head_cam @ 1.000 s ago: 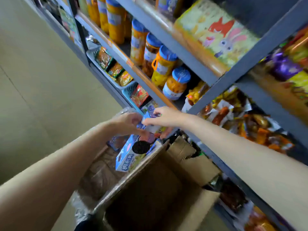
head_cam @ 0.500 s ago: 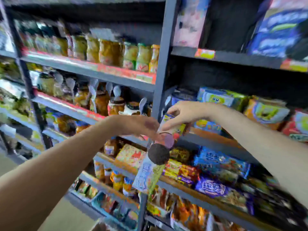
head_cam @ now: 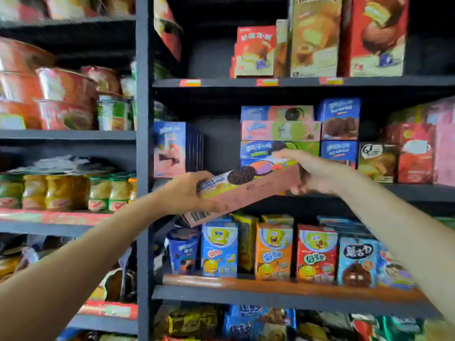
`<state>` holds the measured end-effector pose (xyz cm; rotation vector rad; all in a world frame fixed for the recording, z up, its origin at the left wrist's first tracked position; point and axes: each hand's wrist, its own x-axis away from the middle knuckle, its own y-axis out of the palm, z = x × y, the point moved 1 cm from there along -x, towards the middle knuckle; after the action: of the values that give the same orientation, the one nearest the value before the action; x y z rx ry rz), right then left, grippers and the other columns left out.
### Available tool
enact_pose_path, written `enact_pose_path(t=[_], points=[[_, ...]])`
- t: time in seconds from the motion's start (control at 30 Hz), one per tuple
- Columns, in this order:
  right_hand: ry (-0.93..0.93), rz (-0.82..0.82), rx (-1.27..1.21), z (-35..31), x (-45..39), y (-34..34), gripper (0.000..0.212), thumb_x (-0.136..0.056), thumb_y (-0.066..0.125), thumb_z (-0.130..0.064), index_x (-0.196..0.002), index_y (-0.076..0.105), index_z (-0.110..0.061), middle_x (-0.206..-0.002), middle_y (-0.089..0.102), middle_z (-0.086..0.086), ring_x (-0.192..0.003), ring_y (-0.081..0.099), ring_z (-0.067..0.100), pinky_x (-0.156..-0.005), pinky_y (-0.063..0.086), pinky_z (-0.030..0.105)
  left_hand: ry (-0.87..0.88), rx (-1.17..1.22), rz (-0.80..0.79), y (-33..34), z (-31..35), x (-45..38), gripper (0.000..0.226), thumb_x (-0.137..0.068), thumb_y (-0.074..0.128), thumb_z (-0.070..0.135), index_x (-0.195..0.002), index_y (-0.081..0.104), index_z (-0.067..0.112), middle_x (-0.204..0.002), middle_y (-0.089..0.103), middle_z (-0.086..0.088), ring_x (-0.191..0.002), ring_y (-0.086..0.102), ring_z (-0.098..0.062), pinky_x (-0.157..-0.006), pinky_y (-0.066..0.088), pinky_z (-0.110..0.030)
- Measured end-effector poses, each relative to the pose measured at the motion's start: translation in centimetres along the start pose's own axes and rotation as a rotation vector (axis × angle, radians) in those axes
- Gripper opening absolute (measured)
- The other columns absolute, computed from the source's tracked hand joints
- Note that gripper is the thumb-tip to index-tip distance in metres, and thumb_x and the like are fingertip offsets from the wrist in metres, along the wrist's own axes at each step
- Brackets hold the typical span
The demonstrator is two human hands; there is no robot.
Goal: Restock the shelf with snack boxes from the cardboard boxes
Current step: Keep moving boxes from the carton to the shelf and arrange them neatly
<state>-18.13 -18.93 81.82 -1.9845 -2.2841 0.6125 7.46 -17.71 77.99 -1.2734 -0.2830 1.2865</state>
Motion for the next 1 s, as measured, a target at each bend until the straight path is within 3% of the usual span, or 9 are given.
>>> enact_pose_path(t=[0.13,0.23,0.33,0.53,0.63,0.77,0.83,0.9,1.0], points=[[-0.068,-0.183,-0.077,-2.1,1.0,-4.3,0.048,-0.077,0.052,-0.061,-0.105,0.059,-0.023,-0.090,0.067,0.009,-0.076,0.069,0.032,-0.047,0.052,0.026,-0.141,0.497,-0.242,-1.7,3.1,-1.5,0.062,-0.051,0.078,0.063,-0.088,0.072,0.014,-0.087,0.071,-0.007,-0.072,0.068,-0.015,-0.065,0.054,-0.022],[-0.152,-0.168,-0.036,-3.1,1.5,-5.7,0.037,-0.070,0.060,-0.049,-0.094,0.062,-0.021,-0.084,0.070,0.004,-0.066,0.069,0.024,-0.050,0.053,0.025,-0.255,0.928,-0.287,-1.7,4.2,-2.7,0.067,-0.007,0.092,0.047,-0.061,0.073,0.010,-0.060,0.069,-0.007,-0.047,0.065,-0.014,-0.042,0.049,-0.018],[-0.178,-0.078,-0.004,-3.3,1.0,-6.2,0.031,-0.071,0.062,-0.050,-0.087,0.063,-0.023,-0.068,0.069,-0.001,-0.049,0.062,0.014,-0.044,0.045,0.020,-0.240,1.064,-0.384,-0.8,5.6,-3.8,0.066,-0.014,0.095,0.039,-0.069,0.075,0.007,-0.072,0.072,-0.013,-0.055,0.068,-0.021,-0.047,0.054,-0.026],[-0.202,0.036,-0.028,-2.5,-0.4,-8.2,0.031,-0.074,0.067,-0.049,-0.090,0.062,-0.023,-0.065,0.064,-0.004,-0.044,0.050,0.012,-0.035,0.036,0.017,-0.273,0.981,-0.435,-0.6,5.6,-6.2,0.075,-0.016,0.093,0.045,-0.077,0.076,0.004,-0.081,0.072,-0.017,-0.063,0.070,-0.024,-0.052,0.056,-0.030],[-0.206,0.173,-0.088,-2.5,-1.0,-8.6,0.027,-0.074,0.071,-0.046,-0.082,0.058,-0.023,-0.064,0.060,-0.004,-0.048,0.051,0.013,-0.039,0.040,0.019,-0.248,0.847,-0.416,-0.6,4.7,-7.6,0.074,-0.033,0.086,0.059,-0.090,0.075,0.014,-0.100,0.071,-0.011,-0.080,0.069,-0.019,-0.070,0.055,-0.031],[-0.334,0.226,-0.050,-3.9,-1.1,-9.1,0.026,-0.078,0.071,-0.039,-0.072,0.049,-0.027,-0.067,0.060,-0.001,-0.051,0.048,0.015,-0.048,0.039,0.023,-0.072,0.450,-0.283,-0.2,6.3,-9.1,0.068,-0.046,0.078,0.065,-0.097,0.072,0.020,-0.100,0.071,-0.002,-0.089,0.062,-0.011,-0.090,0.046,-0.031],[-0.409,0.167,0.055,-4.9,-1.3,-8.4,0.025,-0.075,0.073,-0.040,-0.083,0.056,-0.023,-0.070,0.063,0.001,-0.048,0.050,0.013,-0.042,0.040,0.020,0.021,0.321,-0.149,0.5,8.1,-10.2,0.062,-0.053,0.078,0.055,-0.100,0.070,0.016,-0.097,0.071,-0.002,-0.082,0.060,-0.009,-0.082,0.049,-0.030],[-0.500,0.161,0.055,-5.9,-1.6,-7.7,0.031,-0.076,0.074,-0.035,-0.100,0.060,-0.021,-0.075,0.064,-0.002,-0.054,0.054,0.010,-0.043,0.041,0.018,0.071,0.292,-0.009,1.5,9.6,-11.0,0.060,-0.053,0.081,0.049,-0.099,0.068,0.012,-0.090,0.070,-0.002,-0.073,0.059,-0.008,-0.072,0.050,-0.029],[-0.639,0.142,-0.002,-6.3,-1.9,-7.6,0.044,-0.081,0.071,-0.025,-0.120,0.052,-0.022,-0.085,0.059,-0.002,-0.069,0.059,0.012,-0.057,0.051,0.024,0.047,0.512,0.201,2.7,10.5,-11.0,0.052,-0.061,0.082,0.037,-0.101,0.067,0.008,-0.100,0.070,-0.011,-0.081,0.063,-0.012,-0.082,0.054,-0.031]])
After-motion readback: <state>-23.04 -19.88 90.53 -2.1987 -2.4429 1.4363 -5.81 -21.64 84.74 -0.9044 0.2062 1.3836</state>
